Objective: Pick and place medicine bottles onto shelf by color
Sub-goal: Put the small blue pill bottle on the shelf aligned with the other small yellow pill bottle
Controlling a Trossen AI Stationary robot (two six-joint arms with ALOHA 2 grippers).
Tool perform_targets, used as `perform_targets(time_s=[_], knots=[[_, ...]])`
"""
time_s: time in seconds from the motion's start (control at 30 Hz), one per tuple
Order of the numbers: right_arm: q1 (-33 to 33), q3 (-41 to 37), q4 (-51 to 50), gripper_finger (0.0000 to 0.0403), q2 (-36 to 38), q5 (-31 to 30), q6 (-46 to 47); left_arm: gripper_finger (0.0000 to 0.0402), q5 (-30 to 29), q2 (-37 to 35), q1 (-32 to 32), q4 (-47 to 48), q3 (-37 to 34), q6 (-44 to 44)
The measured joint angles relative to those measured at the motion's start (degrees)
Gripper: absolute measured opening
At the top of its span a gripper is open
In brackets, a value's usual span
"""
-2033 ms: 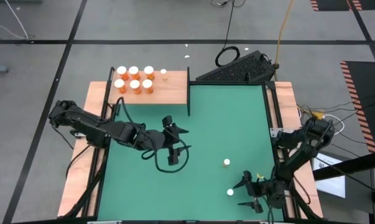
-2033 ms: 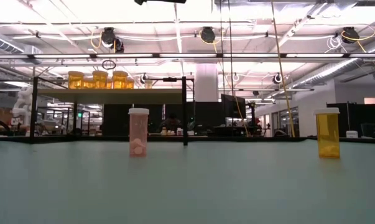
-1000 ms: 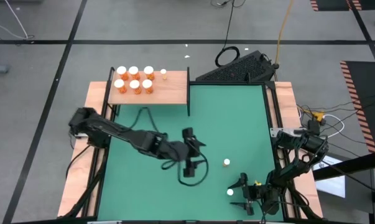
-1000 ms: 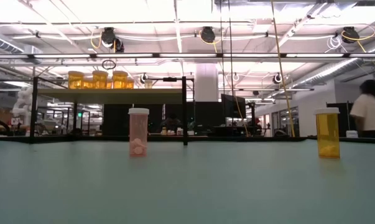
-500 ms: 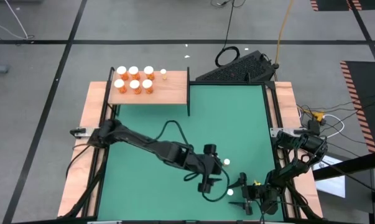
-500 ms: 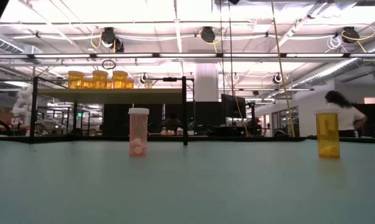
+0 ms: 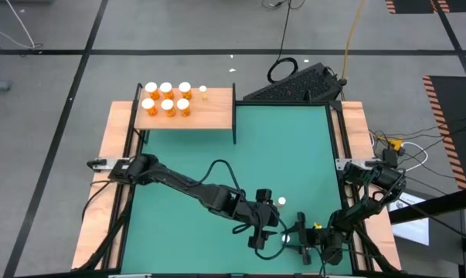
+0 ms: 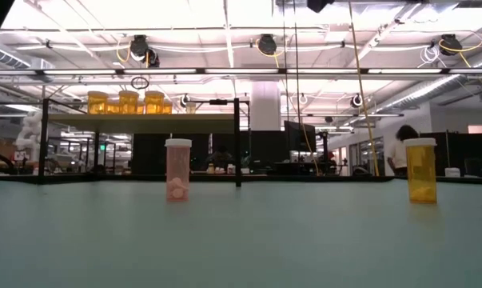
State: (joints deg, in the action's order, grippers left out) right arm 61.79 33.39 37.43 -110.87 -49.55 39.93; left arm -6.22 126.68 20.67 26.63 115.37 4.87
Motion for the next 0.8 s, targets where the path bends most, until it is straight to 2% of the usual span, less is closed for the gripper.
perform_targets(time_s=[0.13,0.3,0.8], knots=[[-0.05,0.00,0.04,0.0157,-0.02,0.15,-0.40,0.0275,0.05,-0.21,0.15,0.00,0.02,1.45],[-0.05,0.02,0.07,0.0128,-0.02,0.28,-0.67,0.0275,2.13,-0.08,0.48,-0.30,0.00,3.44],[-0.89,0.00,0.24,0.0116,0.00,0.32,-1.69,0.0275,5.89,3.12,0.90,-4.56,-0.04,7.94]])
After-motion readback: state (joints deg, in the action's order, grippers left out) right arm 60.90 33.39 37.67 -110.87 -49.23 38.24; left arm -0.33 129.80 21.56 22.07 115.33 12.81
